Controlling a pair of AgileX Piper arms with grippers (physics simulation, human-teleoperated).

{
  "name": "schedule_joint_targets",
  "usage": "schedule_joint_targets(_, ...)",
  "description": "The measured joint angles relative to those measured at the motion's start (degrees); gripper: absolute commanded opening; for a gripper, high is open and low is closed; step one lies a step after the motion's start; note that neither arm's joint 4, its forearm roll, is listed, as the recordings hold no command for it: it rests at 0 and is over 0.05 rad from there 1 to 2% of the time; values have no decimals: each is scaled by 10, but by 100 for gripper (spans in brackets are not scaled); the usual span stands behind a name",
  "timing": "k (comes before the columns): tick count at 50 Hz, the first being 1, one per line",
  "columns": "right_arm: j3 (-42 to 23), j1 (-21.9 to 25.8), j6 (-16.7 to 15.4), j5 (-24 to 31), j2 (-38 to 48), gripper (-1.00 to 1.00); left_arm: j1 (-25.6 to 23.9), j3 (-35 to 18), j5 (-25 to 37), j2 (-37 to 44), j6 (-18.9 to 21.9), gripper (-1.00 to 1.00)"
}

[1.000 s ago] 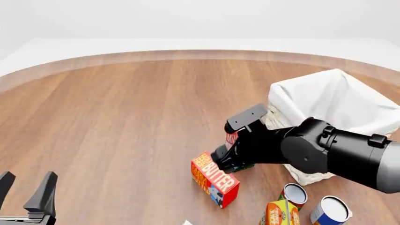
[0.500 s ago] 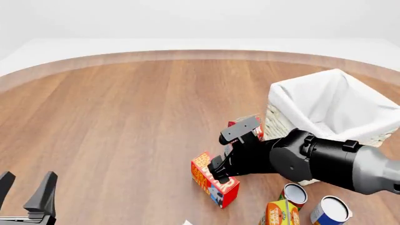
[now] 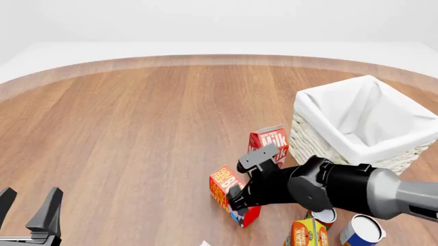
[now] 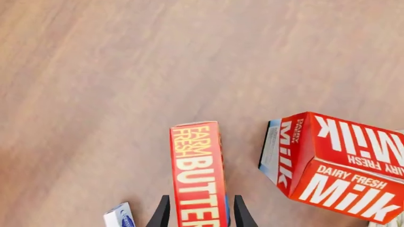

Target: Pick up the cream cheese box and the butter, and put them in the basket.

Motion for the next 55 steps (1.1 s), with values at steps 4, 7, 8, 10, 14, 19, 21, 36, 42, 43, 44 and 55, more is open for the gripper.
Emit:
schedule_joint_targets(4,6,3,4,-9,8,100,0,0,0,0,0,100)
schedule_joint_targets(7,9,4,6,-14,13,100,0,0,0,0,0,100)
schedule_joint_targets(8,10,4,6,-16,14,100,0,0,0,0,0,100)
schedule_joint_targets(10,12,5,7,-19,16,100,0,0,0,0,0,100)
schedule_joint_targets(14,15,6,10,-24,21,100,0,0,0,0,0,100)
schedule_joint_targets(19,17,7,11,-29,26,100,0,0,0,0,0,100)
schedule_joint_targets(21,17,7,11,-32,28,100,0,0,0,0,0,100)
schedule_joint_targets(36,20,8,11,-43,38,-100,0,0,0,0,0,100)
schedule_joint_targets(42,20,9,8,-41,37,-100,0,0,0,0,0,100)
schedule_joint_targets(43,20,9,8,-40,36,-100,0,0,0,0,0,100)
schedule_joint_targets(44,20,9,7,-39,35,-100,0,0,0,0,0,100)
schedule_joint_targets(55,11,14,2,-21,22,-100,0,0,0,0,0,100)
